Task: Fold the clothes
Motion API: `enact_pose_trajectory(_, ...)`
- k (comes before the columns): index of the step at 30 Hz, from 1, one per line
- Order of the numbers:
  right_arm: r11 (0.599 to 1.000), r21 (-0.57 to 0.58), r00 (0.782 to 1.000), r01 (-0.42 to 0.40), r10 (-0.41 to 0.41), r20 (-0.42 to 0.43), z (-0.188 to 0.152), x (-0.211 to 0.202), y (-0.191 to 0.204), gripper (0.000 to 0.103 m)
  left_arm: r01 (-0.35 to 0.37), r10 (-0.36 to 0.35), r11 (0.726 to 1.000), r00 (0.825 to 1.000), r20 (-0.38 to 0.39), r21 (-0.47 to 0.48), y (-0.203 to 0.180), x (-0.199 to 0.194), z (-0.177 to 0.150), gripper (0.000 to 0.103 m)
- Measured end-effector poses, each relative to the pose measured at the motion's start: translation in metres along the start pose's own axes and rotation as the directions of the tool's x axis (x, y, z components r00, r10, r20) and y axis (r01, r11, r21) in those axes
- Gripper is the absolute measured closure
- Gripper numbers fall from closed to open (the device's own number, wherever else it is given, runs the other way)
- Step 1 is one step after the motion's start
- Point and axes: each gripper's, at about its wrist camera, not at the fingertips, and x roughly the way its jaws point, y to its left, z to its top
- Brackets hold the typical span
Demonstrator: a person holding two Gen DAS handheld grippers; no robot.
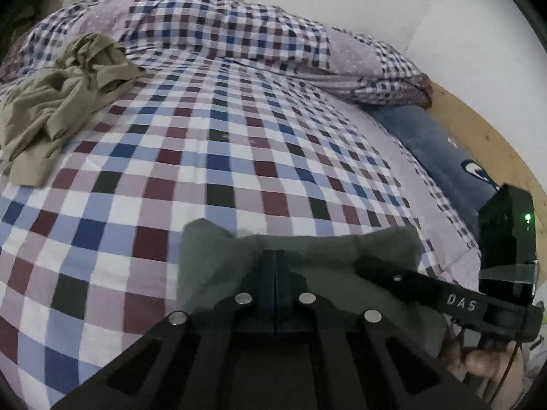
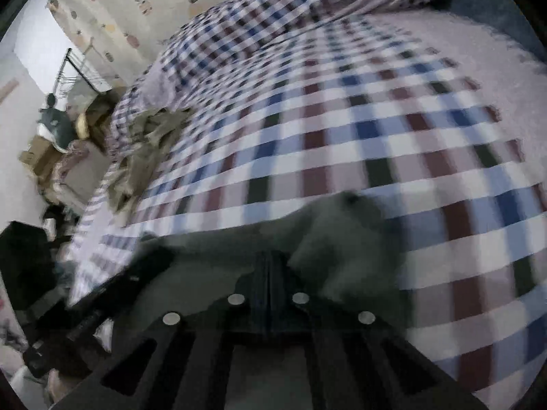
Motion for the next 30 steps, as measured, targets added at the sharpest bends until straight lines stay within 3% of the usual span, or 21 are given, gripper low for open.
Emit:
enact_pose_trajectory(2,0.999,0.043,1.0,0.018,-0.019,0.021,-0.002,-0.007,-0.011,0.103,-0.005,0.005,1.0,1.0,0.015,-0.019,0.006,-0.001,0.0,0.102)
enact_pose_trajectory(4,0.995,0.058,0.995,0.086,-0.089,0.052,-0.003,-0.018,-0.014,0.103,-0.014,0.015,0.999,0.999,0.029,-0.031,0.012,-0.004,0.001,0.102)
enact_pose_trajectory(8,0.988,0.057,0.981,0.147,-0.153,0.123,-0.006,-0.045,-0.002,0.101,-0.05,0.05,0.999,0.997,0.054,0.002,0.008,-0.021,0.001,0.103)
enact_pose_trajectory(9,0.992,0.055,0.983,0.111,-0.118,0.139,-0.007,-0.054,0.005,0.101,-0.046,0.046,0.999,0.997,0.062,0.006,0.006,-0.028,0.0,0.103)
enact_pose_trajectory(12,0.999,0.031,0.985,-0.019,0.014,0.171,-0.013,-0.073,0.028,0.1,0.092,-0.091,0.996,0.994,0.063,-0.01,-0.002,-0.044,-0.004,0.103)
enact_pose_trajectory(15,0.987,-0.003,0.979,-0.16,0.159,0.127,-0.024,-0.071,0.047,0.1,0.18,-0.181,0.983,0.983,0.03,0.038,-0.019,-0.049,-0.014,0.103)
enact_pose_trajectory(16,0.986,-0.012,0.98,-0.165,0.165,0.114,-0.027,-0.065,0.05,0.101,0.204,-0.205,0.977,0.979,0.013,0.058,-0.026,-0.049,-0.018,0.102)
enact_pose_trajectory(17,0.985,-0.02,0.98,-0.169,0.17,0.099,-0.03,-0.059,0.053,0.101,0.182,-0.183,0.98,0.983,0.002,0.081,-0.029,-0.046,-0.022,0.103)
enact_pose_trajectory(18,0.988,-0.01,0.985,-0.155,0.156,0.071,-0.035,-0.049,0.048,0.101,0.158,-0.158,0.982,0.987,-0.008,0.104,-0.033,-0.042,-0.025,0.103)
enact_pose_trajectory(21,0.994,0.003,0.994,-0.106,0.106,0.022,-0.046,-0.031,0.032,0.103,0.131,-0.13,0.99,0.991,-0.023,0.055,-0.016,-0.028,-0.033,0.103)
enact_pose_trajectory(23,0.996,-0.005,0.995,-0.089,0.089,0.033,-0.047,-0.032,0.024,0.103,0.128,-0.128,0.991,0.992,-0.018,0.041,-0.009,-0.026,-0.034,0.102)
enact_pose_trajectory(25,1.0,-0.015,0.998,-0.022,0.023,0.053,-0.047,-0.038,0.019,0.103,0.113,-0.113,0.993,0.994,-0.003,0.031,-0.004,-0.029,-0.036,0.102)
enact_pose_trajectory(30,0.997,0.067,0.996,0.042,-0.047,0.076,-0.051,-0.058,-0.01,0.103,0.071,-0.072,0.996,0.997,0.022,0.048,0.0,-0.042,-0.044,0.102)
